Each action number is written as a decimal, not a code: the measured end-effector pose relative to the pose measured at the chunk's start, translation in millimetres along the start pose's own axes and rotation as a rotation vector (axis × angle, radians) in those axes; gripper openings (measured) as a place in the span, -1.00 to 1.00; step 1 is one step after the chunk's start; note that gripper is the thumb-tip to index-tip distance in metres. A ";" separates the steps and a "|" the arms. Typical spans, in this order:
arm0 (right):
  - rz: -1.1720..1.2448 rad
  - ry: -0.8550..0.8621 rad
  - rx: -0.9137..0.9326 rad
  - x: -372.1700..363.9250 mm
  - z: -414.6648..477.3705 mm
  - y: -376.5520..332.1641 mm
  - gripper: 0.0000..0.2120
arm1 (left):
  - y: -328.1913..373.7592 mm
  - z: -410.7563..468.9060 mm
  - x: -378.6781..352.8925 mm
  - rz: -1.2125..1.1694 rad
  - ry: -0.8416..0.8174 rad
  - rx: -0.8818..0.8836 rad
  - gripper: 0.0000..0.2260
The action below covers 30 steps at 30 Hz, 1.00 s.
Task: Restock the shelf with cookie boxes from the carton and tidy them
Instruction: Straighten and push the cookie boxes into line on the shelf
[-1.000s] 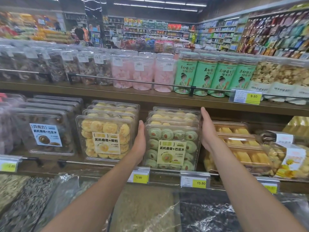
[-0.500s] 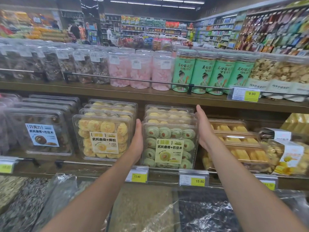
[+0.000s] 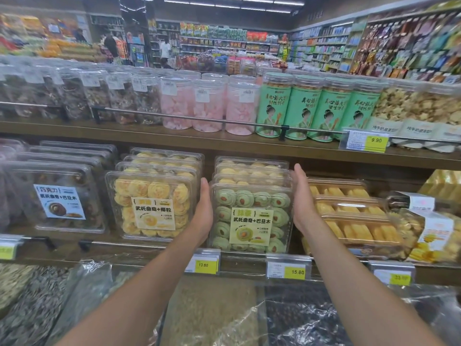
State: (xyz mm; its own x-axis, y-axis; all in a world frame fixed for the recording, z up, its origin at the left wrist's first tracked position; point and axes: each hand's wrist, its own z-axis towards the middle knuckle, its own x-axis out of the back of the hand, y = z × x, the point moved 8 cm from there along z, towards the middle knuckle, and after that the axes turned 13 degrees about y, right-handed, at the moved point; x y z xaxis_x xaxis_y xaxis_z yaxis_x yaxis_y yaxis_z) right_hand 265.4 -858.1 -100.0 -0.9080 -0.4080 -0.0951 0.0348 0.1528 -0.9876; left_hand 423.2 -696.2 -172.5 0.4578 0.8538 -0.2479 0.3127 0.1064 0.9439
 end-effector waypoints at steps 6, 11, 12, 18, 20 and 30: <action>-0.110 0.156 0.116 7.0 7.1 -4.7 -0.35 | -0.7 5.5 6.4 0.019 0.124 0.000 -0.03; -0.334 0.175 0.429 17.9 -14.5 -32.5 -0.41 | 6.8 -5.3 15.1 0.090 0.212 -0.091 0.13; -0.392 0.150 0.468 18.1 -19.2 -33.5 -0.37 | 8.6 -9.5 15.9 0.108 0.220 -0.099 0.10; -0.879 0.052 0.718 13.7 -58.0 -22.9 -0.05 | 4.0 -25.3 16.4 0.160 0.232 -0.139 -0.12; -1.020 0.040 0.775 11.9 -64.8 -14.0 -0.02 | 3.2 -31.8 18.1 0.238 0.219 -0.169 -0.07; -1.240 0.137 0.985 4.7 -80.3 -5.6 -0.06 | 26.6 -94.0 63.5 0.675 0.346 -0.467 -0.77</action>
State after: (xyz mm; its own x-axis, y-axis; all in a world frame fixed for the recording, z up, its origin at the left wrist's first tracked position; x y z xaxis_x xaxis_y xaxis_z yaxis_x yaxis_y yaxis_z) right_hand 227.4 -788.6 -85.0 -0.6048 0.2579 0.7534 -0.5278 -0.8383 -0.1367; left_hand 382.4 -591.2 -142.6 0.1205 0.9078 0.4018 -0.3388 -0.3428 0.8762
